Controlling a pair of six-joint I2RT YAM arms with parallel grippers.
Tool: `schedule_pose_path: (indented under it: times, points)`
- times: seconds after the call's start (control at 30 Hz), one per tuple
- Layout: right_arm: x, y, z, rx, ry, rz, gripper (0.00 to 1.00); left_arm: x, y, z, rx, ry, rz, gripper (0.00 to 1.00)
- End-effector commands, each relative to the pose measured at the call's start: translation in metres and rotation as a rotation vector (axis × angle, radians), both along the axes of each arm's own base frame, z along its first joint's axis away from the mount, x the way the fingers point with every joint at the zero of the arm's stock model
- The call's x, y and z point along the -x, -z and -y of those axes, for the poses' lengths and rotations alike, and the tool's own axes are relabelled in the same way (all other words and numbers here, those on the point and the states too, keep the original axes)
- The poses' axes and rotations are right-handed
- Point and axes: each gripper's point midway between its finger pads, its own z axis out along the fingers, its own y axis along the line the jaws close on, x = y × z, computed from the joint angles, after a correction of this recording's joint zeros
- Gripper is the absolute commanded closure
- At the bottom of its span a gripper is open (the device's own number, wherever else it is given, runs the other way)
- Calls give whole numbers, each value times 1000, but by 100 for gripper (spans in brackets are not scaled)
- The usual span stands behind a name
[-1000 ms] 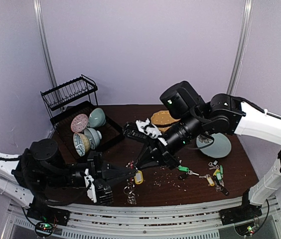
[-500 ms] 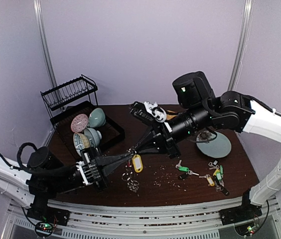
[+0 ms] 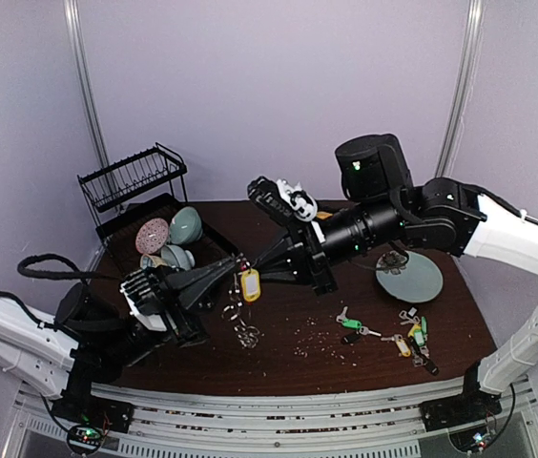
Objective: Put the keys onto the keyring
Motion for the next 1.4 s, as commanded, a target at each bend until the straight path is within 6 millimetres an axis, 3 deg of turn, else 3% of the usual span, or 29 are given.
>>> schedule_pose_path:
  times: [0.0, 0.2, 0.4, 0.67, 0.83, 0.9, 1.0, 1.17, 1.37]
  points:
    - [3, 8, 1, 21, 5, -17, 100, -3, -39, -28, 202, 18, -4, 100]
    - [1, 1, 4, 4, 24, 1, 100, -2, -37, -23, 193, 49, -5, 100]
    - [-42, -12, 27, -94, 159, -75, 100, 0, -39, -26, 182, 51, 1, 100]
    - [-53, -17, 34, -135, 191, -102, 100, -8, -33, -28, 133, 27, -34, 100]
    - [-34, -37, 41, -247, 97, -65, 80, -19, -21, -29, 101, 76, -144, 100]
    - [-23, -49, 38, -323, 38, -45, 75, -18, -19, -27, 89, 100, -163, 100]
    - [-7, -47, 25, -338, 0, 49, 68, -14, -18, -22, 76, 136, -172, 100]
    - [2, -61, 14, -408, -50, 62, 62, -7, -16, -13, 42, 184, -162, 100]
    - [0, -46, 0, -353, -63, 51, 60, -5, -17, -13, 38, 192, -154, 100]
